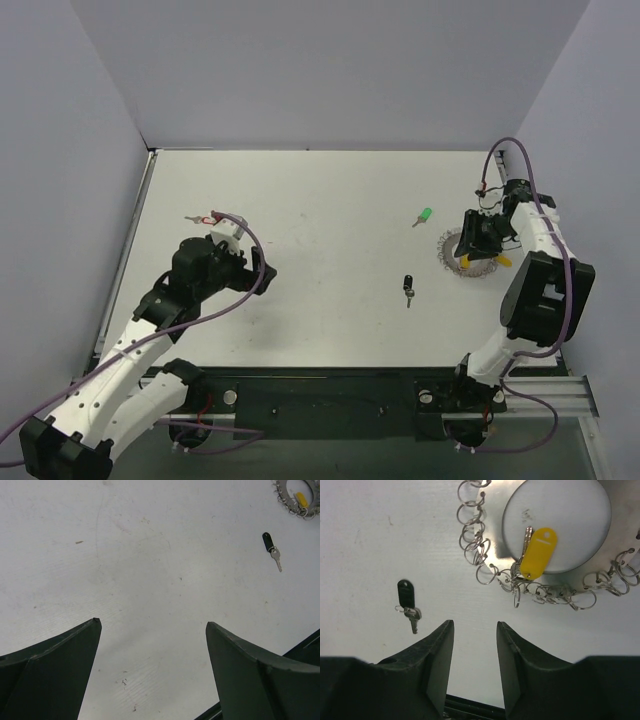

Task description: Put the keys on the keyring

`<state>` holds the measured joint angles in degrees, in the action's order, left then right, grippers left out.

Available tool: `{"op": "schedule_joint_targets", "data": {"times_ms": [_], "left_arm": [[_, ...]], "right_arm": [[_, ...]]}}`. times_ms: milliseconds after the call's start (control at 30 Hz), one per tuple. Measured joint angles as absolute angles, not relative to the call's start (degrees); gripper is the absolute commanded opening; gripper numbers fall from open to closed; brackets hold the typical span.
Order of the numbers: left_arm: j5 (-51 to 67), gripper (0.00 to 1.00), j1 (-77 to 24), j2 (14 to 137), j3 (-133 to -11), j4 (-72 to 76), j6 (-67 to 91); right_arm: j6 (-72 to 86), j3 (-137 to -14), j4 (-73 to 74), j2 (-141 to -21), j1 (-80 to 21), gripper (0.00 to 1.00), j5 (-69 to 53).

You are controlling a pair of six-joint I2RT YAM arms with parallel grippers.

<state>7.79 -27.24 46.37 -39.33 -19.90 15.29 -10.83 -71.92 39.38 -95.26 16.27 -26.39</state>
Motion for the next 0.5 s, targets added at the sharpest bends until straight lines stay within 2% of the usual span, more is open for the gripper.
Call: {"op": "schedule_joint_targets", "data": {"times_ms": [233, 500], "left_arm": [[8.84, 0.95, -23.94, 44.34, -39.33, -19.14, 14.24], [10.44, 0.94, -21.30, 44.42, -39.33, -19.07, 14.20]], "right_arm": [[-1.56, -74.56, 35.46, -103.28, 12.97, 0.35, -19.18], [1.78, -77.56, 34.33, -108.92, 9.80, 0.29, -13.91]]}}
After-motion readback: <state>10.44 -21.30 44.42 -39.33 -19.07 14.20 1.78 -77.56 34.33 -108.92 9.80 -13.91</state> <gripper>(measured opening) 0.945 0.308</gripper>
